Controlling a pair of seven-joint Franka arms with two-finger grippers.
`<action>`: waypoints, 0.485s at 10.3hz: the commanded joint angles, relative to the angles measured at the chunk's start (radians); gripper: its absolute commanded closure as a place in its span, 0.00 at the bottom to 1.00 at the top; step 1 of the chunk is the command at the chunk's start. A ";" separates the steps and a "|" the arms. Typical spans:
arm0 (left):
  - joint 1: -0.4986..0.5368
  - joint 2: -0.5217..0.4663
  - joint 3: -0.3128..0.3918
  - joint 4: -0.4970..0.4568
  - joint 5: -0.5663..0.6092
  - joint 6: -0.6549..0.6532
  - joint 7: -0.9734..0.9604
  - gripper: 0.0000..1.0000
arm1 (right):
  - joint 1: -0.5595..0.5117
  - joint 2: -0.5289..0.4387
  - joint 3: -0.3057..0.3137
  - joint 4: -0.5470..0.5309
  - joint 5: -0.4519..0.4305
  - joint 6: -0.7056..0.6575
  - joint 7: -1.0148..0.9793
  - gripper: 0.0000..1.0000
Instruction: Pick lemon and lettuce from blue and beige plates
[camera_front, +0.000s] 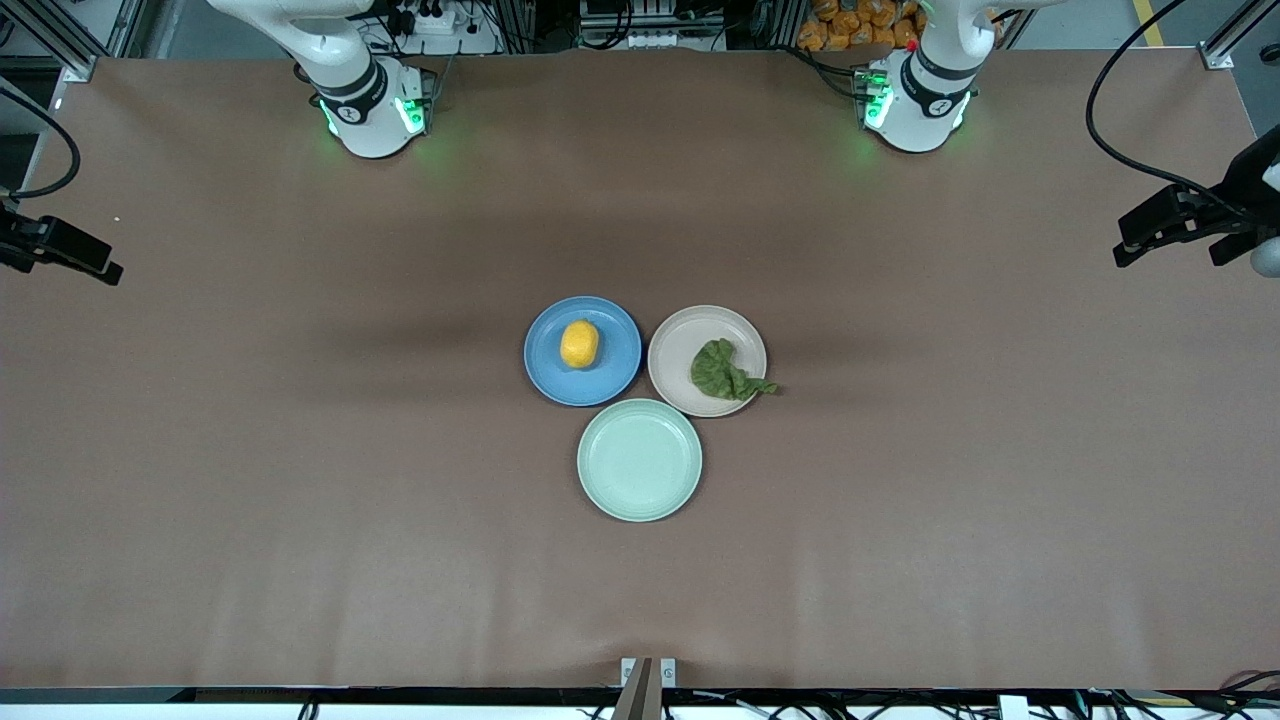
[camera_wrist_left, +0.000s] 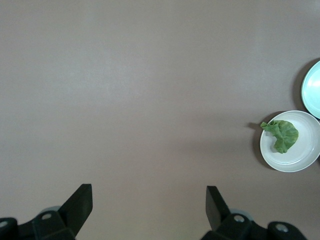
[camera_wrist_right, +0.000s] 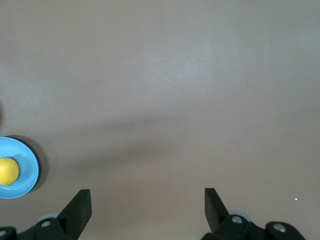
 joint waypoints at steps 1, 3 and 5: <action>0.000 0.000 0.006 0.009 -0.008 0.002 0.021 0.00 | 0.000 0.011 0.003 0.025 -0.010 -0.015 0.001 0.00; -0.002 0.000 0.006 0.009 -0.009 0.002 0.021 0.00 | 0.002 0.011 0.003 0.025 -0.010 -0.015 0.001 0.00; -0.003 0.002 0.006 0.009 -0.009 0.002 0.012 0.00 | 0.002 0.011 0.003 0.024 -0.010 -0.015 0.001 0.00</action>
